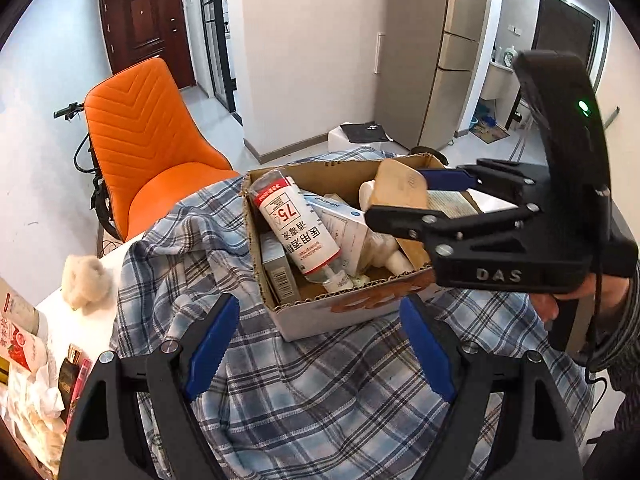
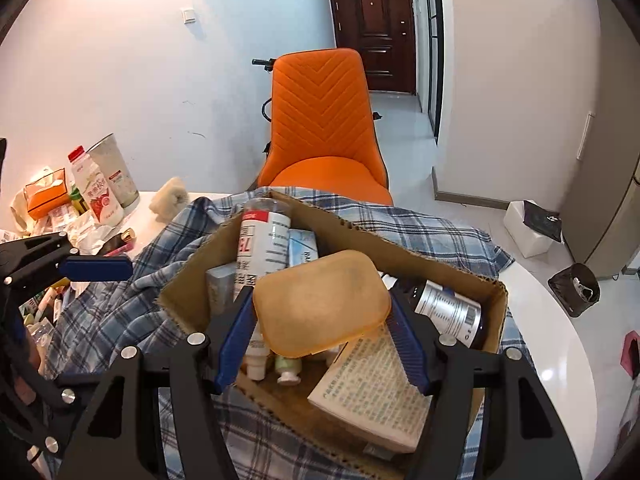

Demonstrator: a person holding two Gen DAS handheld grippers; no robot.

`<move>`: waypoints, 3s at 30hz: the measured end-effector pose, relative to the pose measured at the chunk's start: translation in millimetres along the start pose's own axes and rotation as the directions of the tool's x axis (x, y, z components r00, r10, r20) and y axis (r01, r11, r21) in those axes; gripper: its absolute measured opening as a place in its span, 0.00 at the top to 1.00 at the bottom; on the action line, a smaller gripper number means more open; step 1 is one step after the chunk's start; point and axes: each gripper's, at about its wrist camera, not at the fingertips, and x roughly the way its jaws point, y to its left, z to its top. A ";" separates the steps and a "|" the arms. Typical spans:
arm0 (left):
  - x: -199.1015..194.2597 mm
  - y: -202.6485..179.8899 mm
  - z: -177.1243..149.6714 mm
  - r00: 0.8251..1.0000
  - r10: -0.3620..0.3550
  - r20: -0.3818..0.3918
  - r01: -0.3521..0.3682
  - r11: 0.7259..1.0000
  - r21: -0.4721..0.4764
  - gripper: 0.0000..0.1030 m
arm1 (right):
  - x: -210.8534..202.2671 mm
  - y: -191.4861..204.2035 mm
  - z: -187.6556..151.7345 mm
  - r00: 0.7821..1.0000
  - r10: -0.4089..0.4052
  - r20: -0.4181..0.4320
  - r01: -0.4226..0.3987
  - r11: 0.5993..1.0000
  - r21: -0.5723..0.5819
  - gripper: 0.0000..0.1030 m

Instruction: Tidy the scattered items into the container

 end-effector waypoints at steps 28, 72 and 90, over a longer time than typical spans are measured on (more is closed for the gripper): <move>-15.4 -22.3 -12.8 1.000 0.009 0.008 -0.009 0.999 0.051 0.18 | -13.1 12.6 12.6 1.000 0.024 0.013 -0.024 0.999 -0.026 0.38; -53.9 -53.5 -52.9 0.998 0.063 0.025 -0.062 0.998 -0.028 0.18 | -139.6 41.5 -92.9 0.977 -0.207 0.055 0.202 0.976 0.085 0.03; -95.5 -45.8 -126.3 0.997 0.053 0.050 -0.046 0.991 -0.129 0.18 | -157.6 49.5 -139.8 0.974 -0.217 0.063 0.197 0.951 0.237 0.03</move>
